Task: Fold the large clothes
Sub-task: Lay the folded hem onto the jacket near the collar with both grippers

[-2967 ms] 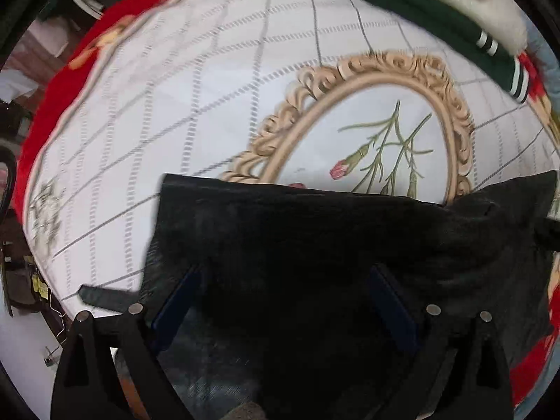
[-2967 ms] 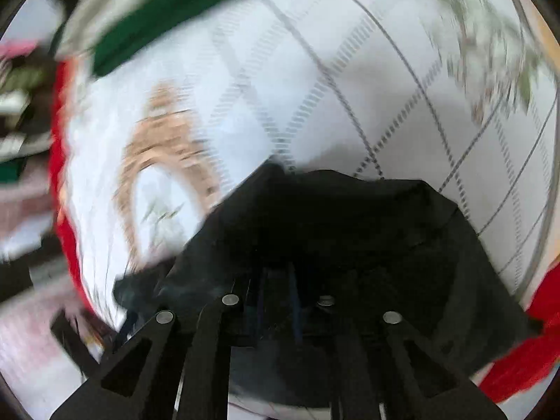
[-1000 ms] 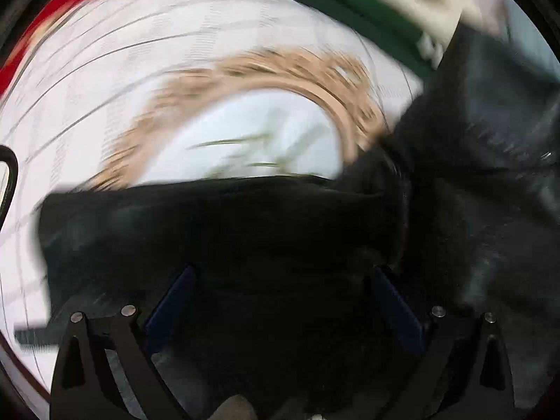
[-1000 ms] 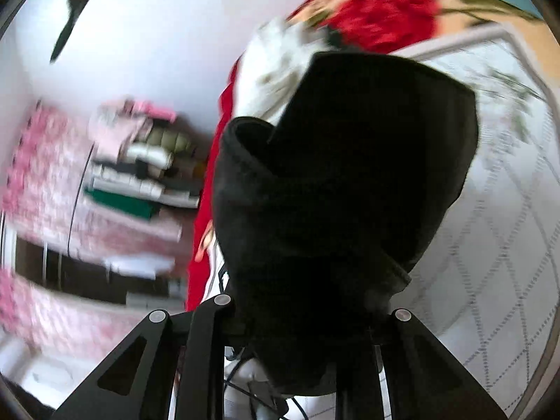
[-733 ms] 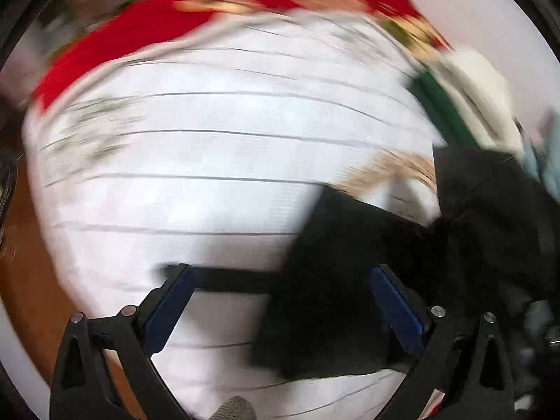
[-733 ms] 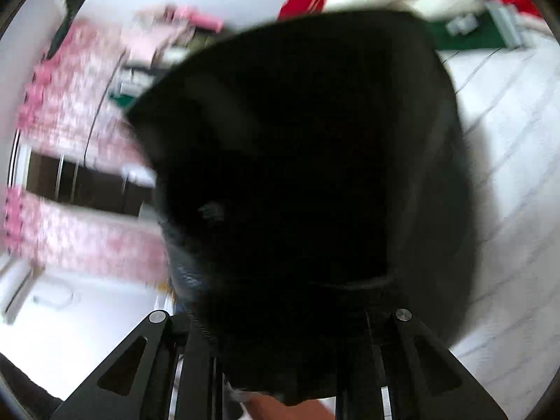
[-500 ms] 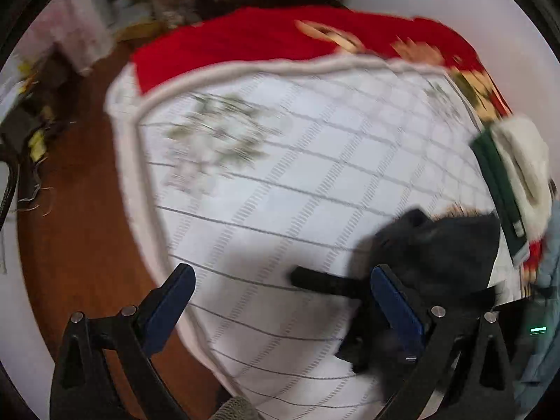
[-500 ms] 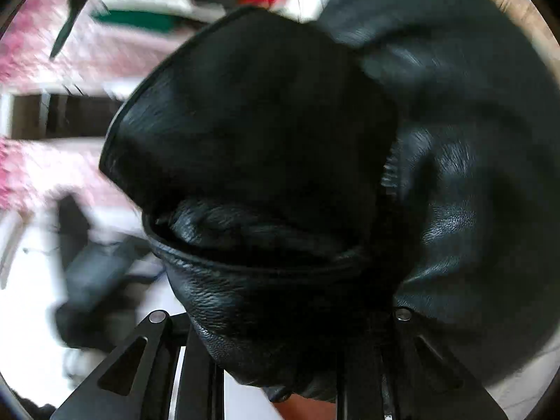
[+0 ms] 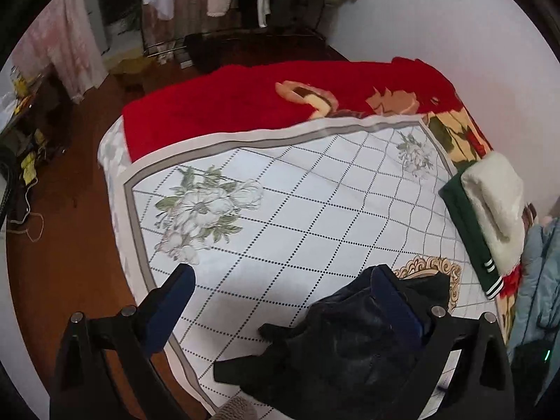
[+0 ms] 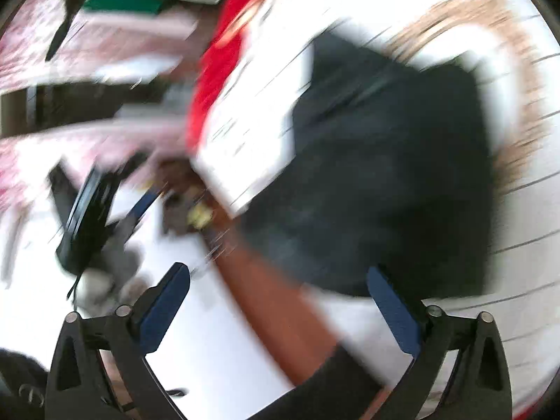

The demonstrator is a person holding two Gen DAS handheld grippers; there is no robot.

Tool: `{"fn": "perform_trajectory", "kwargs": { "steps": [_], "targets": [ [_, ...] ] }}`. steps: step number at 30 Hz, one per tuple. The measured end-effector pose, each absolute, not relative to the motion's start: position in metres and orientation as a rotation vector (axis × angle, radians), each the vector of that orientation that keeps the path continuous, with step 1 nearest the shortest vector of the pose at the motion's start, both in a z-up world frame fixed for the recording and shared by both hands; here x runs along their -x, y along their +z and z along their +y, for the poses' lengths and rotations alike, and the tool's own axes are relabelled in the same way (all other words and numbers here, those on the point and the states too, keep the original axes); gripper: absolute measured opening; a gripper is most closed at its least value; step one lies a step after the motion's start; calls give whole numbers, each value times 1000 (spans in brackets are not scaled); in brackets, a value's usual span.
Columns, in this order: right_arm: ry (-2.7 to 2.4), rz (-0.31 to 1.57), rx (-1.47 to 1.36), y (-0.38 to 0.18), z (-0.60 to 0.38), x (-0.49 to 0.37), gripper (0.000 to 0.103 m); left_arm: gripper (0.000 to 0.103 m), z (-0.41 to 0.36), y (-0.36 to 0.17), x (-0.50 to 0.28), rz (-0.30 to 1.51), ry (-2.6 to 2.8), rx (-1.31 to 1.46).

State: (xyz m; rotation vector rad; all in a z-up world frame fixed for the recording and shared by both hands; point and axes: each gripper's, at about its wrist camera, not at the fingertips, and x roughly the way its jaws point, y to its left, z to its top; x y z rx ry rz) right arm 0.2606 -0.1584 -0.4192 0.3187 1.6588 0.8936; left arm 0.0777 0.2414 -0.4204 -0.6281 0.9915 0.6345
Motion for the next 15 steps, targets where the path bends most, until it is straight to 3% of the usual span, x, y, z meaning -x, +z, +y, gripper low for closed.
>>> {"fn": "perform_trajectory", "kwargs": {
  "steps": [1,2,3,9,15],
  "targets": [
    [828,1642,-295,-425,-165,-278,73,103,238,-424,-81,1005,626,627],
    [768,1646,-278,-435,-170,-288,43,103,234,-431,-84,1017,612,630],
    [719,1653,-262,-450,-173,-310,28,103,230,-435,-85,1025,607,629],
    [674,1770,34,-545,-97,-341,28,103,206,-469,-92,1114,580,591],
    [610,1867,70,-537,-78,-360,28,103,190,-488,-94,1182,560,583]
  ]
}}
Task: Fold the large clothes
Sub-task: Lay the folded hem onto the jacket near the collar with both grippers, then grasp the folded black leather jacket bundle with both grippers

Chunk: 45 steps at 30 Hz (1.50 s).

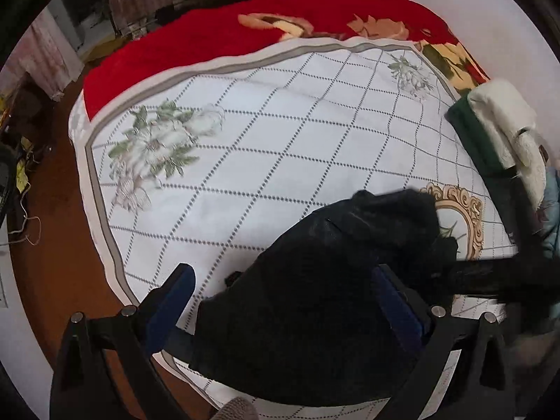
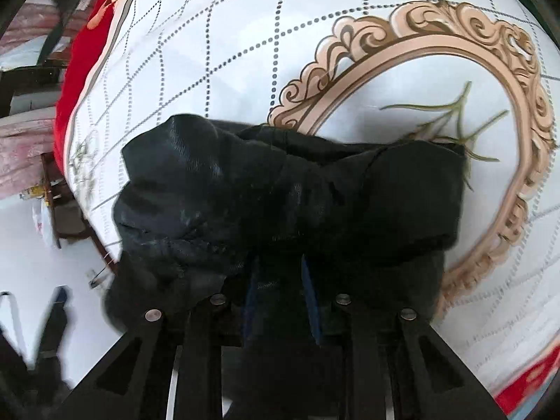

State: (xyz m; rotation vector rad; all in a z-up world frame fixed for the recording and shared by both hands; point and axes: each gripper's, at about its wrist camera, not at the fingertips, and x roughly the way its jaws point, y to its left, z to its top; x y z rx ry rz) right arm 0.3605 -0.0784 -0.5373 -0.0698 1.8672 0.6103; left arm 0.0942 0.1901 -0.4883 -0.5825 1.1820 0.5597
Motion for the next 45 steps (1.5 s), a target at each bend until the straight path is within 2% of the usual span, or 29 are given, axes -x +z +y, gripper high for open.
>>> {"fn": "perform_trajectory", "kwargs": {
  "steps": [2,5,7,10,12,14,20,23,25,26,29,32,34,35,36,37,38,39,42,45],
  "targets": [
    [654,1852,-36,-496,-90,-367,28,103,188,-487,-92,1180,565,572],
    [728,1788,-151,-467,-90,-377,30,103,187,-492,-91,1192,582,564],
    [736,1809,-152,-487,-71,-381,30,103,189,-498,-91,1200,605,557],
    [684,1874,-10,-552,-39,-369,29,103,191,-507,-95,1215,642,491],
    [682,1874,35,-556,-23,-366,31,103,192,-513,-97,1230,651,462],
    [703,1874,70,-536,-19,-366,34,103,193,-516,-98,1240,651,465],
    [713,1790,-36,-464,-97,-355,35,103,179,-516,-103,1252,644,408],
    [612,1878,94,-484,-127,-333,35,103,171,-525,-105,1284,640,395],
    [585,1924,150,-514,-134,-323,29,103,167,-530,-103,1298,646,382],
    [564,1898,208,-527,-133,-320,21,103,165,-531,-101,1301,650,377],
    [488,1894,259,-565,-120,-315,19,103,161,-537,-94,1314,667,331],
    [455,1920,273,-566,-119,-315,19,103,161,-543,-82,1345,686,334],
    [505,1929,224,-555,-130,-315,22,103,161,-537,-72,1336,706,360],
    [565,1928,163,-544,-139,-316,33,103,160,-535,-68,1332,714,365],
    [650,1916,63,-531,-151,-317,55,103,158,-536,-62,1333,726,366],
    [718,1899,-33,-521,-163,-318,67,103,156,-540,-59,1338,729,367],
    [773,1861,-135,-508,-184,-321,87,103,156,-544,-58,1341,732,365],
    [769,1817,-184,-499,-205,-324,91,103,154,-552,-56,1341,739,357],
    [727,1720,-237,-501,-252,-334,91,103,154,-568,-59,1345,744,353],
    [764,1760,-398,-555,-273,-340,91,103,154,-570,-61,1339,743,341]
  ]
}}
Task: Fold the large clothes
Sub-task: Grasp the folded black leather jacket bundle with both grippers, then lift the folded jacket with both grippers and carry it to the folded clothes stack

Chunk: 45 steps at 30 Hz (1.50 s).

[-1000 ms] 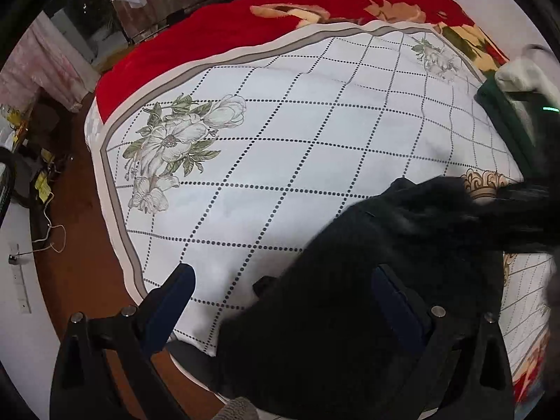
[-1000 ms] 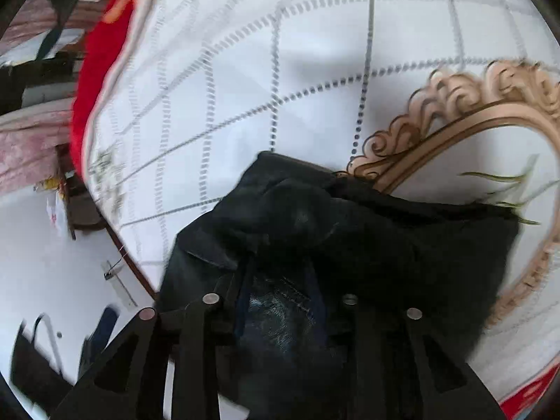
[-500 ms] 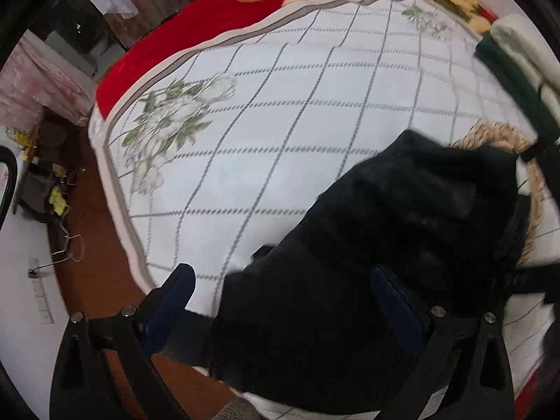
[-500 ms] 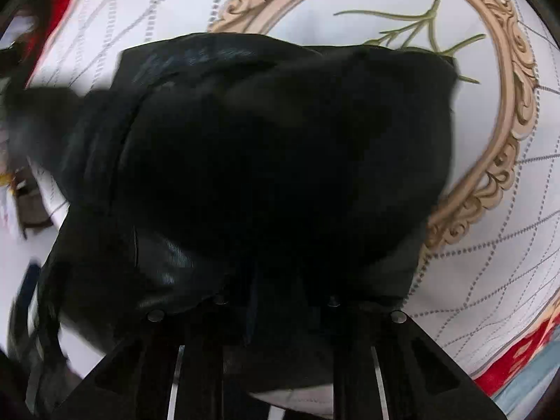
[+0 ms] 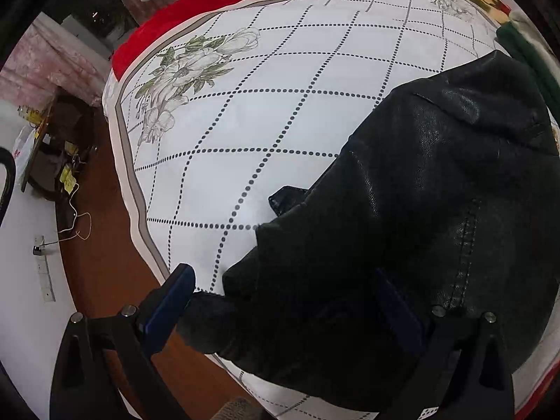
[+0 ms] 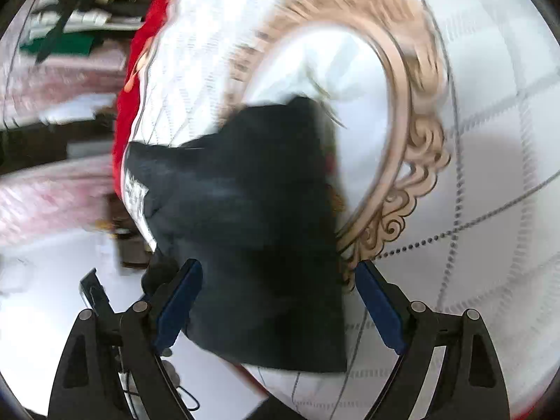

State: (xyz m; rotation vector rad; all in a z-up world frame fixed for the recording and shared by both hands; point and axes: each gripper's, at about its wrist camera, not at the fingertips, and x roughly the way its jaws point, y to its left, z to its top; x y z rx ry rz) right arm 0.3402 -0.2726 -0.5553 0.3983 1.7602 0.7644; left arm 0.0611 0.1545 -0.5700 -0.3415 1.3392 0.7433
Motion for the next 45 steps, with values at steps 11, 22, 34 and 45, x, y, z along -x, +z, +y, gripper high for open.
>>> {"fn": "perform_trajectory", "kwargs": {
  "steps": [11,22,34,45],
  "targets": [
    [1239,1823,-758,-611,-217,-318,92,103,167,-577,-51,1310,720,391],
    [1207,1920,-702,-642,-183,-294,81,103,180,-578,-39,1270,699,531],
    [1146,1779,-961,-621,-206,-234,57,103,188,-541,32,1070,725,947],
    [1159,1768,-982,-621,-219,-247,56,29,202,-553,-26,898,660,1076]
  ]
}}
